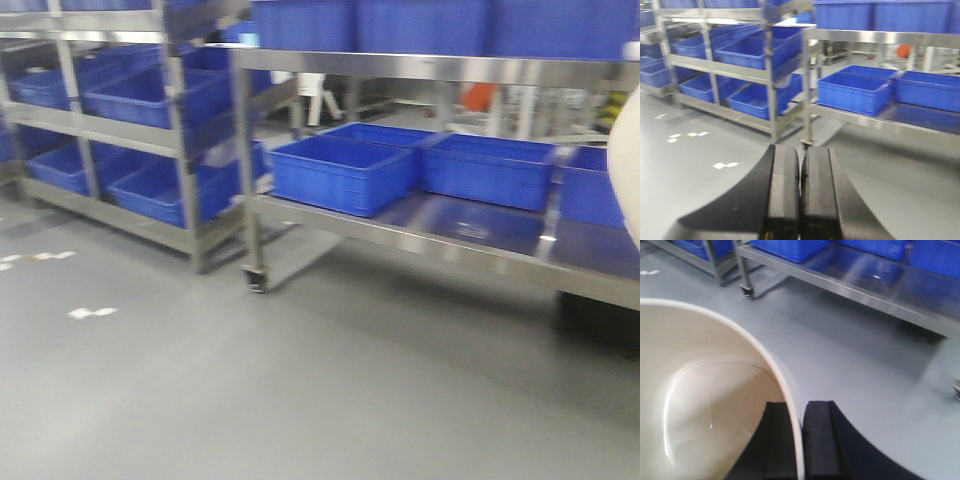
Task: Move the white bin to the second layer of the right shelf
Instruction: 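Turn and drive toward the roller-track shelf with blue crates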
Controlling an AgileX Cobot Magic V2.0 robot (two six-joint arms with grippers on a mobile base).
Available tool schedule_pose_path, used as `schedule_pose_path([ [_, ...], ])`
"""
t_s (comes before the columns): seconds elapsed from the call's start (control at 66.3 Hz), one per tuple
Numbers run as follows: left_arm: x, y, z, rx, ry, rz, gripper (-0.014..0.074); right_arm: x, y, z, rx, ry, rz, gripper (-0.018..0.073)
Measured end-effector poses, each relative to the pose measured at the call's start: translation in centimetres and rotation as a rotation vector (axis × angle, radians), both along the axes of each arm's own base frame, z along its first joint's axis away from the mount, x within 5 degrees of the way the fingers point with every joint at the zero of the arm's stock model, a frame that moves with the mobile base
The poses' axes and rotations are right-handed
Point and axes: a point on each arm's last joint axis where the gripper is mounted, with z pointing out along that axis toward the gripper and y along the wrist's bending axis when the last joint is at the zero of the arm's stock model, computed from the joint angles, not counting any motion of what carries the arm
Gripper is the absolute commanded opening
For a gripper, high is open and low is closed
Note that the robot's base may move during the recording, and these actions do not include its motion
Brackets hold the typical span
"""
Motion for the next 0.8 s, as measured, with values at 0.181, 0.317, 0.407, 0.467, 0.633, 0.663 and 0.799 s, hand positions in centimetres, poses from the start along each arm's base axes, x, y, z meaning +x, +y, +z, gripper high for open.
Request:
schedule_pose_path([
  [0.181,0.00,0.00,0.00,0.000,0.000,0.000,0.0085,0.00,0.00,0.00,0.000,0.000,0.000,0.0047],
  [0.317,0.00,0.00,0.00,0.000,0.000,0.000,0.0085,0.00,0.00,0.00,0.000,0.000,0.000,0.0047],
  [0.407,0.00,0.00,0.00,0.000,0.000,0.000,0.0085,0.00,0.00,0.00,0.000,0.000,0.000,0.0047],
  [0.467,0.00,0.00,0.00,0.000,0.000,0.000,0.0085,0.00,0.00,0.00,0.000,0.000,0.000,0.0047],
  [0.633,0.00,0.00,0.00,0.000,0.000,0.000,0.0085,0.00,0.00,0.00,0.000,0.000,0.000,0.0047],
  [0.663,0.00,0.00,0.00,0.000,0.000,0.000,0.0085,0.00,0.00,0.00,0.000,0.000,0.000,0.0047],
  [0.799,0.00,0.00,0.00,0.000,0.000,0.000,0.0085,0.00,0.00,0.00,0.000,0.000,0.000,0.0047],
])
